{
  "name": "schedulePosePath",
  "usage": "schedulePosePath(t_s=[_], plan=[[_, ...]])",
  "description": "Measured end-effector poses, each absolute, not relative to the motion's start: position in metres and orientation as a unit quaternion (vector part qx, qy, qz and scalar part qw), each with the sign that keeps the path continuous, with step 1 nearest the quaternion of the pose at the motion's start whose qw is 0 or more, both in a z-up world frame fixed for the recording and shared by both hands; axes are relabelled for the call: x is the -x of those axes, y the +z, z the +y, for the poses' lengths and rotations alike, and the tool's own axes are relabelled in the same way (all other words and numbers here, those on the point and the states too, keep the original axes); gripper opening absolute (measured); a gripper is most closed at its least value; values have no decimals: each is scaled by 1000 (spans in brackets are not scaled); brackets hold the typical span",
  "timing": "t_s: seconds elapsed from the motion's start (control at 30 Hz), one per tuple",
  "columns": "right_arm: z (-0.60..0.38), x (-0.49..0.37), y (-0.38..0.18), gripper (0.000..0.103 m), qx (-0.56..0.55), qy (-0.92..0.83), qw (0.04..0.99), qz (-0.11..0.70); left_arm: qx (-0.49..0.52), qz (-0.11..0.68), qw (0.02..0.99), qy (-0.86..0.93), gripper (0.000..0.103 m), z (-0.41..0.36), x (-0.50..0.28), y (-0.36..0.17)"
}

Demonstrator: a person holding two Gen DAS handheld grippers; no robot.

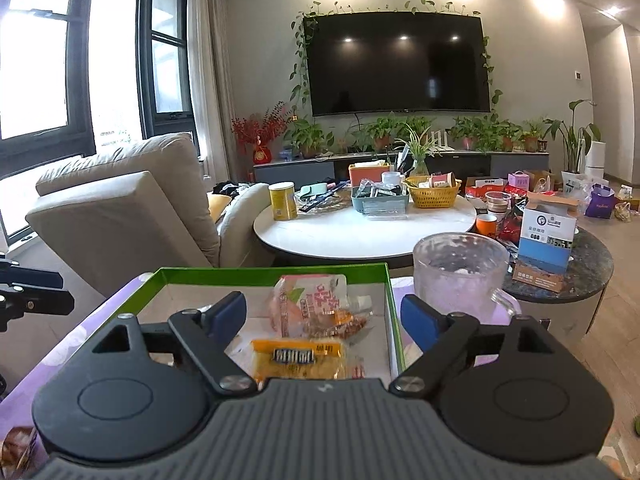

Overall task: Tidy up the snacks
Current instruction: 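Withdraw both tools from the box toward the remaining snacks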

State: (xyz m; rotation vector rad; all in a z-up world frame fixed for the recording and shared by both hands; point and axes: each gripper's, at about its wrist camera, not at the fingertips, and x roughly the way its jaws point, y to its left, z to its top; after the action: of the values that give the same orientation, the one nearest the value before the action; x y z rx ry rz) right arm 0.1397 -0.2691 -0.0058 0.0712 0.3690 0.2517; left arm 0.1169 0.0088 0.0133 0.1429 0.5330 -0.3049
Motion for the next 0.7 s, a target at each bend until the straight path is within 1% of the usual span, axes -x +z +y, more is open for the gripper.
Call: schedulePosePath(t_s=[0.3,0.5,0.7], plan=[[-275,-100,-12,63,-43,144,967,204,-69,287,944,-150,35,19,-85,-4],[-269,-73,-27,63,-59,191,951,236,-65,306,936,-162,35,17,-69,-15],[-256,-60,-41,63,-53,206,941,265,-82,331,922,-182,35,4,-53,-27]])
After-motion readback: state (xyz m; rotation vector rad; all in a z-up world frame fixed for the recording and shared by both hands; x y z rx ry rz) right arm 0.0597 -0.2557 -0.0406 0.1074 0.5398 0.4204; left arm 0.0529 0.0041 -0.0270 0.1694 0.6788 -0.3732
